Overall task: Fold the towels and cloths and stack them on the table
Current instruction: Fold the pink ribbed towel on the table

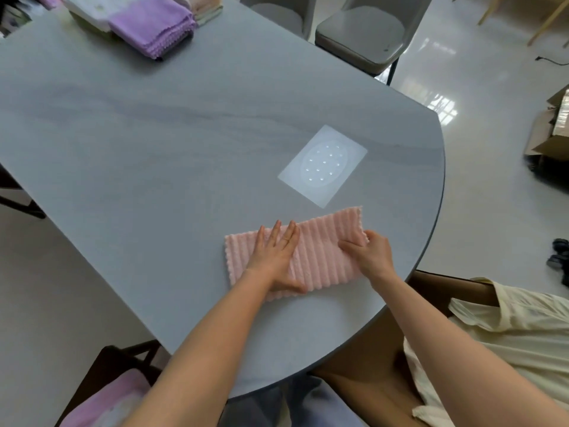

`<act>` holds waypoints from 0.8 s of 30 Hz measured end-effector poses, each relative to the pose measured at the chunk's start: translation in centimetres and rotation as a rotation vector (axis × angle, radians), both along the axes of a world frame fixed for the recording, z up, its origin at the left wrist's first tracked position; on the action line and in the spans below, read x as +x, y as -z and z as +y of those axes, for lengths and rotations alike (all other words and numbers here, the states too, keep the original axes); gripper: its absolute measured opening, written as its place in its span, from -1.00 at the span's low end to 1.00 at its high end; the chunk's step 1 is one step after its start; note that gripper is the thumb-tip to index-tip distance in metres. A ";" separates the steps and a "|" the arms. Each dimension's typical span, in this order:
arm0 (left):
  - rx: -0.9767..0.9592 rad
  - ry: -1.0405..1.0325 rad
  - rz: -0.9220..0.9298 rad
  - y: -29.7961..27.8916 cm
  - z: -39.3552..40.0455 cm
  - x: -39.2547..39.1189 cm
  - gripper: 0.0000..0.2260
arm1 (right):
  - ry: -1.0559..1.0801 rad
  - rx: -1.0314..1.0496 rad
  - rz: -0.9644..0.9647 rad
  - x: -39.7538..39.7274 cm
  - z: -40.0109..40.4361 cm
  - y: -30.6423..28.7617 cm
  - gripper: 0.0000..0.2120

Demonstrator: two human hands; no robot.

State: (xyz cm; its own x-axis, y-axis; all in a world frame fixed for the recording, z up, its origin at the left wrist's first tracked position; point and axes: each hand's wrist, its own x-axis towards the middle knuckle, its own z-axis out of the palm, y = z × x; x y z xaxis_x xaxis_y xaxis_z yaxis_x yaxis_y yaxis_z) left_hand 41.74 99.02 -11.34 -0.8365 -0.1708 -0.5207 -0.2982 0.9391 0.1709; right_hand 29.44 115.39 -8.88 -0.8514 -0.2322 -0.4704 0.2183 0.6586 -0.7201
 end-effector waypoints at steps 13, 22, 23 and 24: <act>0.455 -1.336 0.552 -2.8 -3.4 2.4 -0.65 | -0.126 -0.082 0.074 3.6 -4.6 -3.7 -0.89; 1.089 -1.590 0.371 -4.0 -3.9 7.0 -0.42 | -0.438 -0.008 0.265 13.3 -10.3 -1.3 -0.87; 1.098 -1.573 0.373 -4.0 -4.0 7.1 -0.44 | -0.465 0.006 0.273 13.9 -10.6 -1.0 -0.87; 1.111 -1.555 0.378 -3.5 -4.3 7.3 -0.48 | -0.498 0.026 0.287 14.5 -10.9 -0.3 -0.88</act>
State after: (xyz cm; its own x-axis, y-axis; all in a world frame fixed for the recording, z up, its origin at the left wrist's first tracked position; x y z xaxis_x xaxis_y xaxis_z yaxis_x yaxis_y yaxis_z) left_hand 49.08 94.68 -7.82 -0.3817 -0.5276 -0.7589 -0.4402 -0.6182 0.6512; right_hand 43.94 104.47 -8.54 -0.7366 -0.6293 -0.2479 -0.3245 0.6503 -0.6869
